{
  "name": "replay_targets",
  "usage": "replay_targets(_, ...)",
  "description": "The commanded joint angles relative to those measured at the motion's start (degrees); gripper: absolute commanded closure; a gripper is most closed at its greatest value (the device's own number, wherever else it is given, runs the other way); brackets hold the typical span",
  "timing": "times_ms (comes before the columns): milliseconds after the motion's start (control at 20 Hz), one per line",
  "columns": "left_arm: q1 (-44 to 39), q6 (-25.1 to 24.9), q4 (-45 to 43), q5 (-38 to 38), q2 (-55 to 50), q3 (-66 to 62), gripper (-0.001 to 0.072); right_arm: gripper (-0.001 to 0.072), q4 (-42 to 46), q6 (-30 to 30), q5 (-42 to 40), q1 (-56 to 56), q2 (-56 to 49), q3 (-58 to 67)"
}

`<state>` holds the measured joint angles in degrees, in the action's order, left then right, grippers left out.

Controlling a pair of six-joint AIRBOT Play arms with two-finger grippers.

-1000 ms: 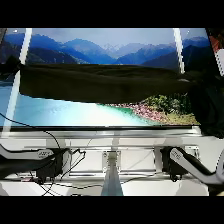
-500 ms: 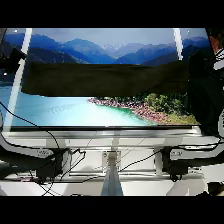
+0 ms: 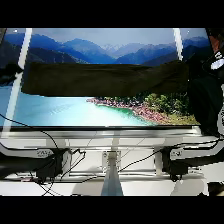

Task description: Fold the clothes and pants, and hang the long-sleeved shirts on hangers.

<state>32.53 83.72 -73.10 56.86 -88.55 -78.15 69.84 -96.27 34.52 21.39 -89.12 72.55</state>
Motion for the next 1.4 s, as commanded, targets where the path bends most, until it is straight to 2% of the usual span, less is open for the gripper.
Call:
replay_targets(0,4.48,-1.25,-5.64,2.82,6.80,10.10,0.0174,0.0021,0.96,-0.07,0.61,-0.07,-0.04,0.07)
replay_targets(150,7.26,-1.84,10.27,-4.57,7.30,17.86,0.0167,0.0019,0.90,1.49,0.61,-0.09,-0.04,0.07)
replay_targets(200,7.15,-3.61,13.94,-6.82,6.47,19.17,0.0116,0.0015,0.90,2.12,1.03,-0.13,-0.04,0.07)
replay_targets(250,6.60,-5.25,17.33,-8.63,5.05,20.04,0.0012,0.0012,0.81,2.43,1.81,-0.13,-0.04,0.09)
replay_targets(350,5.42,-9.20,21.44,-11.32,1.53,20.15,0.0002,0.0012,0.76,2.80,3.98,-0.13,-0.04,0.09)
replay_targets(600,3.34,-9.90,24.74,-24.85,-4.24,20.13,0.0026,0.0014,0.74,4.63,10.14,-0.33,-0.04,3.67)
replay_targets(650,2.95,-9.90,24.74,-27.36,-4.57,20.13,0.0084,0.0016,0.70,5.62,10.80,-0.74,-0.04,4.92)
replay_targets(750,1.99,-9.88,24.76,-31.67,-4.72,20.09,0.0345,0.0030,0.74,6.38,10.99,-2.40,-0.04,7.34)
replay_targets(800,1.33,-10.16,24.74,-32.24,-4.70,19.69,0.0575,0.0121,0.76,6.38,10.64,-3.82,-0.04,8.61)
replay_targets(850,0.57,-11.96,24.74,-31.93,-4.57,18.99,0.0683,0.0233,0.76,6.40,10.12,-5.57,-0.04,9.81)
replay_targets(950,-1.81,-19.45,24.72,-29.14,-3.10,16.63,0.0685,0.0375,0.90,6.40,8.35,-9.66,-0.07,11.74)
replay_targets(1000,-3.06,-23.63,24.72,-27.45,-1.68,15.30,0.0686,0.0499,0.90,6.43,7.28,-11.91,-0.07,12.50)
replay_targets(1100,-5.66,-28.33,24.72,-24.35,3.02,13.07,0.0686,0.0652,0.90,6.40,4.52,-17.00,-0.11,13.90)
replay_targets(1150,-6.91,-28.70,24.72,-23.23,6.27,12.48,0.0686,0.0685,0.87,6.38,2.82,-20.00,-0.13,14.43)
replay_targets(1350,-10.69,-28.63,24.79,-16.68,19.76,12.41,0.0685,0.0686,0.76,5.11,-3.50,-32.63,-1.09,14.88)
